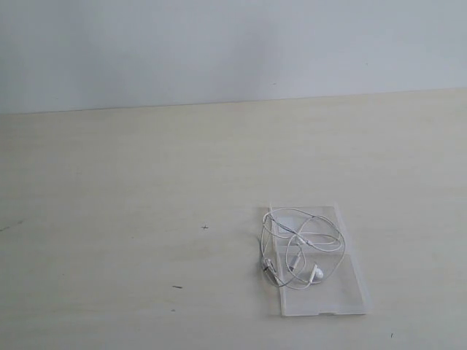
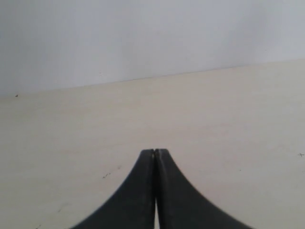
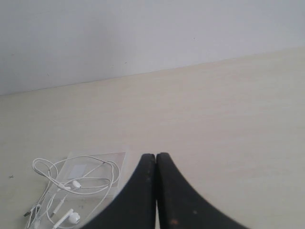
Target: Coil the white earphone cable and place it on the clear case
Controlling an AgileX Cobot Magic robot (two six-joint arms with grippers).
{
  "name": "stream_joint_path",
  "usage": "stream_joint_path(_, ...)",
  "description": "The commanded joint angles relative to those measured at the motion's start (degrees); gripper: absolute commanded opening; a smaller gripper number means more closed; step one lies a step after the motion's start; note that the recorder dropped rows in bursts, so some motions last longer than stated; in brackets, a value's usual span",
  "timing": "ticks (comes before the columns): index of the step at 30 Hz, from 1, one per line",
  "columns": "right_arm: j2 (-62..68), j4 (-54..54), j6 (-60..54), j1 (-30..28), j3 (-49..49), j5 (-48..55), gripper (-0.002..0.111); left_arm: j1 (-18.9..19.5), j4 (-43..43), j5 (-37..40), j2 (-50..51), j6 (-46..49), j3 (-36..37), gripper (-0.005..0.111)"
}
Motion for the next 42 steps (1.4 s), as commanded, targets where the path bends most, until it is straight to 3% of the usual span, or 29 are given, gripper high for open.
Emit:
stream_joint_path(1,-0.3,-0.1,-0.2,-0.3,0.3,-0.7,0.0,0.2,1.4,0.3,-1.6,1.0,0.1,0.0)
stream_joint_path(7,-0.3,-0.1,-0.2,-0.3,0.3,0.1,0.0,0.9,1.1,5.4,-2.3,0.4,0.1,0.0)
stream_joint_path(14,-0.3,-0.1,-0.2,-0.3,0.3,0.1,0.0,9.1,-2.8,9.5,-4.5,0.4,0.1,0.0)
stream_joint_path(17,-0.3,-0.1,-0.2,-0.3,0.3,0.1,0.0,10.8,-2.9,9.5,-4.5,0.4,0.1,0.0)
stream_joint_path(29,-0.3,-0.1,-0.3,-0.3,0.3,0.0,0.0,10.8,-3.1,9.5,-4.5,-3.8,0.1,0.0)
stream_joint_path(34,-0.3,-0.1,-0.3,-0.3,0.3,0.0,0.0,10.8,-3.1,9.5,-4.5,5.4,0.1,0.0)
stream_joint_path(42,-0.3,-0.1,-0.3,-0.3,0.3,0.0,0.0,10.8,-3.1,9.5,-4.5,7.0,0.1,0.0)
